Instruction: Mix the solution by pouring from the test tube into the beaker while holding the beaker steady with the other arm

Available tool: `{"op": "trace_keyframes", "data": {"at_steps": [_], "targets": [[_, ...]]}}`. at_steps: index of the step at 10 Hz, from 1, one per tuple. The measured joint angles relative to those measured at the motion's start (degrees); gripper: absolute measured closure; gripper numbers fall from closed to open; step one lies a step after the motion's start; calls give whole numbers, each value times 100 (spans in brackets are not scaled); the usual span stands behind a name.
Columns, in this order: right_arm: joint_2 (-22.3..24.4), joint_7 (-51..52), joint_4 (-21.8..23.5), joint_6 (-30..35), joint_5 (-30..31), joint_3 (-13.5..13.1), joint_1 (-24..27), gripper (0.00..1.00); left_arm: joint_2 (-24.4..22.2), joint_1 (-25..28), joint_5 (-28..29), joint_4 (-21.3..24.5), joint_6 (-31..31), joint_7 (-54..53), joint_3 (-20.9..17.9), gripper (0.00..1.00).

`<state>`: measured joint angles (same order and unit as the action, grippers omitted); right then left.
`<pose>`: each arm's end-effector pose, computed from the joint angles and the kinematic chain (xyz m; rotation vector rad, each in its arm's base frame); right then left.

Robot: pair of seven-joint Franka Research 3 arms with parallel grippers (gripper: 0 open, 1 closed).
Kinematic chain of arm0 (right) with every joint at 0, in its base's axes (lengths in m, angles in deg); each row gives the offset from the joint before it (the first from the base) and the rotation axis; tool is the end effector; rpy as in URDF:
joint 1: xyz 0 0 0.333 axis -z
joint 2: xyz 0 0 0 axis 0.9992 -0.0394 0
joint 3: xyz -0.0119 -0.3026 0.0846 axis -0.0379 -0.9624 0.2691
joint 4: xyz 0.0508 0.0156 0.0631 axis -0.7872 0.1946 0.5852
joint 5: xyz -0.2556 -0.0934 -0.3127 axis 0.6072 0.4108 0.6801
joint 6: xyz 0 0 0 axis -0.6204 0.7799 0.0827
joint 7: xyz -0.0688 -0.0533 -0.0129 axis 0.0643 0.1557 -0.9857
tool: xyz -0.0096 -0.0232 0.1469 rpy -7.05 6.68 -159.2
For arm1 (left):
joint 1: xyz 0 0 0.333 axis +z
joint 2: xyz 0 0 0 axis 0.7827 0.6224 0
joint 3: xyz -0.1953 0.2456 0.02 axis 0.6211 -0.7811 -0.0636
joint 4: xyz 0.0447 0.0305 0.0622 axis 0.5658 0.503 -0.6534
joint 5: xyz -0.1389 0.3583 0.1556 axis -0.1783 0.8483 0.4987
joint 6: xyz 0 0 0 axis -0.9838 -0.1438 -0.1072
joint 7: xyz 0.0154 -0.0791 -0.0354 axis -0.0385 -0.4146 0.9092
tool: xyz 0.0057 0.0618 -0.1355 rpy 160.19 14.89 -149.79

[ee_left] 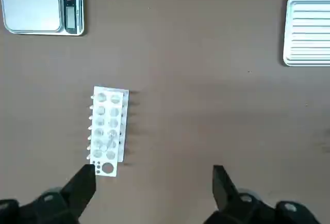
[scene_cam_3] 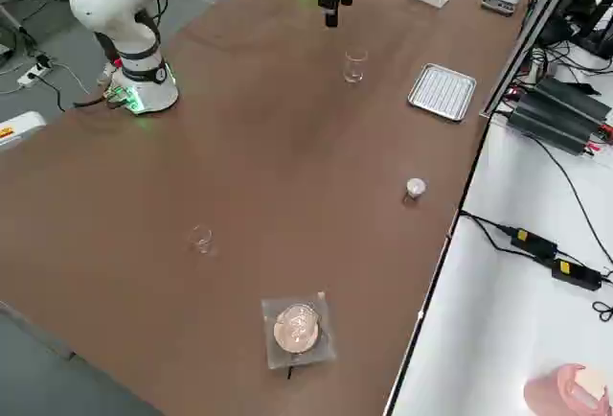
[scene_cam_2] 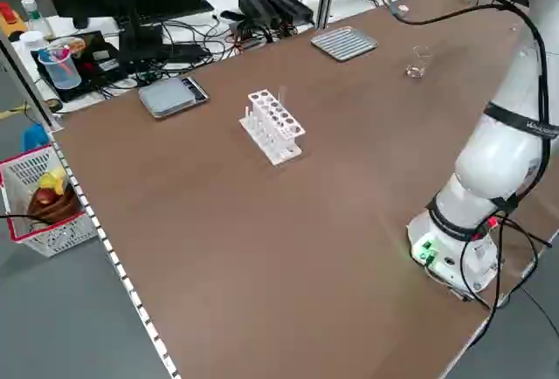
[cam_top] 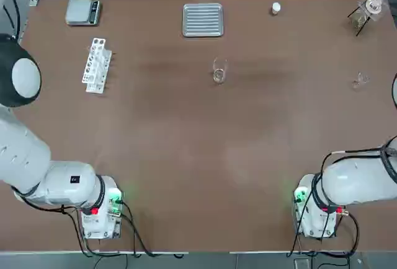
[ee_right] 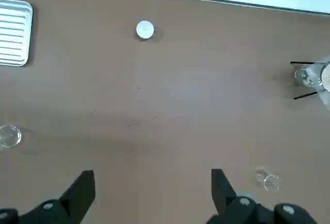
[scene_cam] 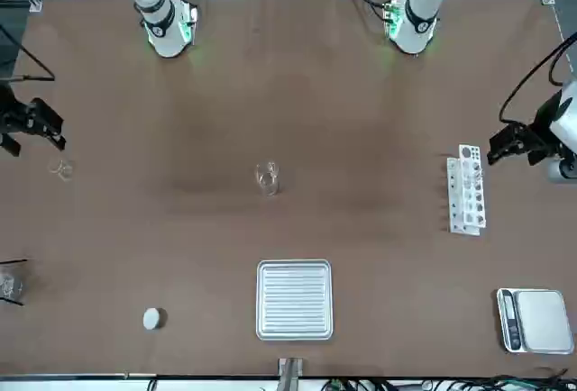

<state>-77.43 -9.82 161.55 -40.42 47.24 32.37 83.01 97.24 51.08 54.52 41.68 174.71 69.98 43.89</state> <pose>0.6095 -0.0038 0.6020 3.1028 0.1858 0.2060 0.6370 -0.0391 0.5705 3.1031 -0.0048 0.0513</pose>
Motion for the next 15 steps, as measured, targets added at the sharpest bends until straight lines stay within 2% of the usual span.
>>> {"op": "trace_keyframes", "data": {"at_steps": [4,6,8,11,13,15], "targets": [[-48,2,31,293,-207,7,-7,0,1,-4,0,-14,1,-131,22,0],[-48,84,30,651,-391,35,-15,0,5,121,-9,-60,1,-840,-11,0],[-47,380,30,977,-764,37,-17,0,62,630,-164,-63,1,-2041,-35,0],[-47,1936,125,1121,-1305,-21,52,0,357,1061,-278,-63,6,-4610,-40,0],[-54,3339,392,975,-1827,-40,233,0,472,1318,-1023,-59,16,-5700,-40,0],[-104,4725,841,590,-2423,-55,338,0,584,1848,-1678,17,-10,-7207,-40,0]]}}
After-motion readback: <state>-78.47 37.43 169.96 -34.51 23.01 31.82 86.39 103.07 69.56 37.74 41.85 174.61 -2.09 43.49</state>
